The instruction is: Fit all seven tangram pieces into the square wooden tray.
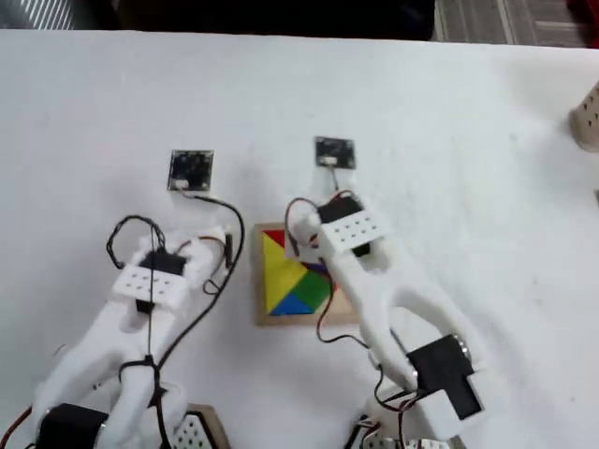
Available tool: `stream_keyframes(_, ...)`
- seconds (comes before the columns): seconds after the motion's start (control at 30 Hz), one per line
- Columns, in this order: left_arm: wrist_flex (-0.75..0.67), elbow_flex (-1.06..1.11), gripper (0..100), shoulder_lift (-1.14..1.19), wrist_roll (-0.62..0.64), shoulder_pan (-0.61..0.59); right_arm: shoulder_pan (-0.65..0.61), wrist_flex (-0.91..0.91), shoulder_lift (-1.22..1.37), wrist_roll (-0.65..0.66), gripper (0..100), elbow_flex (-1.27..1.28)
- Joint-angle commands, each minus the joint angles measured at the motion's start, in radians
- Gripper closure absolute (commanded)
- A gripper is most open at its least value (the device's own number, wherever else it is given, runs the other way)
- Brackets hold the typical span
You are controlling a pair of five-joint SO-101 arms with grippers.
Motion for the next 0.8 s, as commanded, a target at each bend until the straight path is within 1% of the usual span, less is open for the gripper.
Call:
stream_keyframes(0.0, -0.018, -0.051, 98, -0.03, 0.003, 0.031, -0.007, 0.018, -0.01, 0.002, 69.3, -0.044)
stream_keyframes(0.13, -0.02, -0.049, 98, -0.03, 0.003, 0.031, 0.036, 0.128, -0.044, 0.075, 74.1, -0.117)
stream_keyframes(0.2, -0.021, -0.048, 98, -0.03, 0.003, 0.044, 0.087, 0.205, -0.071, 0.107, 76.7, -0.172)
stream_keyframes(0.3, -0.02, -0.044, 98, -0.03, 0.003, 0.087, 0.22, 0.309, -0.108, 0.158, 84.6, -0.233)
stream_keyframes(0.4, -0.025, -0.044, 98, -0.022, 0.005, 0.143, 0.372, 0.369, -0.128, 0.296, 96.1, -0.241)
stream_keyframes(0.43, -0.037, -0.044, 98, -0.021, 0.008, 0.173, 0.415, 0.387, -0.128, 0.342, 98.8, -0.235)
stream_keyframes(0.47, -0.057, -0.044, 98, -0.021, 0.011, 0.203, 0.455, 0.404, -0.125, 0.368, 98.1, -0.221)
stream_keyframes(0.53, -0.084, -0.044, 98, -0.016, 0.051, 0.26, 0.536, 0.401, -0.13, 0.371, 98.1, -0.164)
stream_keyframes(0.63, -0.135, -0.066, 98, 0.059, 0.21, 0.325, 0.628, 0.341, -0.147, 0.377, 98.1, -0.074)
stream_keyframes(0.67, -0.157, -0.092, 98, 0.108, 0.242, 0.343, 0.653, 0.32, -0.157, 0.388, 98.1, -0.04)
stream_keyframes(0.77, -0.149, -0.227, 98, 0.292, 0.249, 0.395, 0.702, 0.26, -0.2, 0.428, 98.1, 0.061)
